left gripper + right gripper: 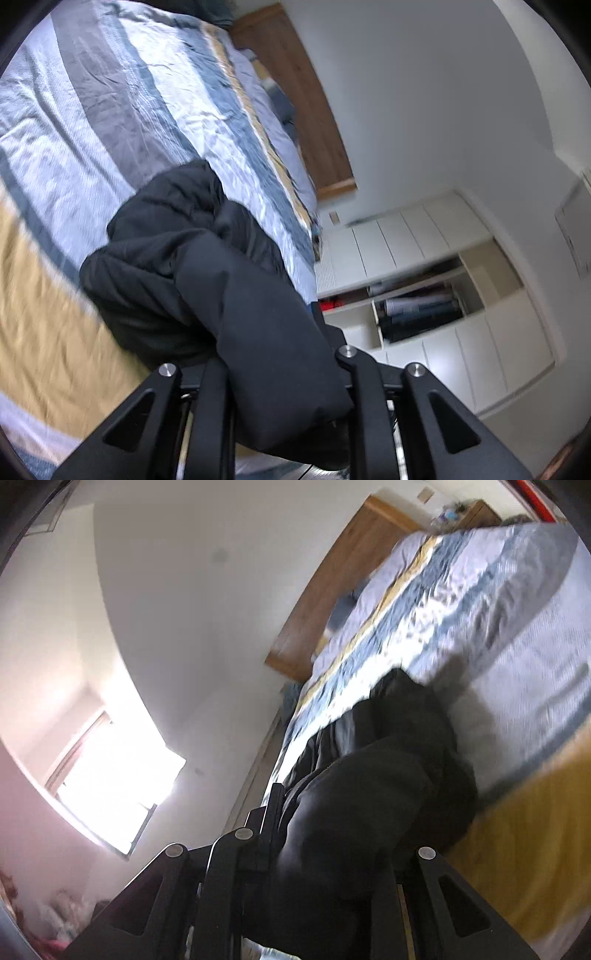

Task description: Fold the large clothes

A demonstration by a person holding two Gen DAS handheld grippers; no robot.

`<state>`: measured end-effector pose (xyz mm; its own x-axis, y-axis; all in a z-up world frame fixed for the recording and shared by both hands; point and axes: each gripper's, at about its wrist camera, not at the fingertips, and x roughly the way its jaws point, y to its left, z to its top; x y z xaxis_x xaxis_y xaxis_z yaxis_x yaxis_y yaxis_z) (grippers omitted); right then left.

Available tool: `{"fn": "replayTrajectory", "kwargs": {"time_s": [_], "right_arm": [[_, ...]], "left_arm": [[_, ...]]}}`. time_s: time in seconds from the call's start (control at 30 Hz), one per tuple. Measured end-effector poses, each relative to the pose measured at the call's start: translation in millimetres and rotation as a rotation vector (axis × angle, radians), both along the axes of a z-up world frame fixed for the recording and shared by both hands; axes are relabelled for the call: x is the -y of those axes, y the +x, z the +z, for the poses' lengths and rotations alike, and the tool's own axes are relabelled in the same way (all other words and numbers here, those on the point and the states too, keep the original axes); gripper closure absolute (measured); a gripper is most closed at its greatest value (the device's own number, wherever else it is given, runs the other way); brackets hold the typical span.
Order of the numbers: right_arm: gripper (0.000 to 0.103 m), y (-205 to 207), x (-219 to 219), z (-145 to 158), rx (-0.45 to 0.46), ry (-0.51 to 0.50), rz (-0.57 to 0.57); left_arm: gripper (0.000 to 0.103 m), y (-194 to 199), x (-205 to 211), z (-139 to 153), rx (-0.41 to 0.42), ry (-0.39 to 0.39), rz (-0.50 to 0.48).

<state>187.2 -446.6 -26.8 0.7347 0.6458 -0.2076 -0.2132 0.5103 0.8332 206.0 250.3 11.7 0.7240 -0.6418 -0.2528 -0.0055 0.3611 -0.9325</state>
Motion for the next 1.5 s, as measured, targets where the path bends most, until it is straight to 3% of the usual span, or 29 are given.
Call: {"fn": "replayTrajectory", "kwargs": {"time_s": [0.2,0.33,0.57,0.73,1.03,1.2,1.27,1.5], "right_arm": [[0.086,92,-3,20,-0.023,-0.038,-0.071],[0.085,160,-8,15,-0.072,-0.063,-0.122],[0.083,263,-17,-21,-0.187,-0.143,-0.206],[0.082,319,-11,-65,-0.278,-0.101,-0.236],[0.08,370,-18,-97,-0.349,-0.145,-0.235],[0.057,366,-16,-91,-0.313,-0.12,-0.216],[0.041,363,-15,-85,-0.306,-0.128,-0.223],[0.027,343,0,-43,-0.265,-0.143,-0.261]], "left_arm": [[0.087,110,-3,9,-0.06,0.0,0.078],[0.087,188,0,-4,-0.135,0.049,0.119],[0.086,311,4,-56,-0.265,0.148,0.155],[0.085,369,7,-106,-0.33,0.188,0.141],[0.083,422,14,-151,-0.392,0.168,0.096],[0.065,418,9,-135,-0.35,0.124,0.066],[0.059,412,4,-125,-0.33,0.095,0.069],[0.052,392,-17,-82,-0.308,0.046,0.111]]}}
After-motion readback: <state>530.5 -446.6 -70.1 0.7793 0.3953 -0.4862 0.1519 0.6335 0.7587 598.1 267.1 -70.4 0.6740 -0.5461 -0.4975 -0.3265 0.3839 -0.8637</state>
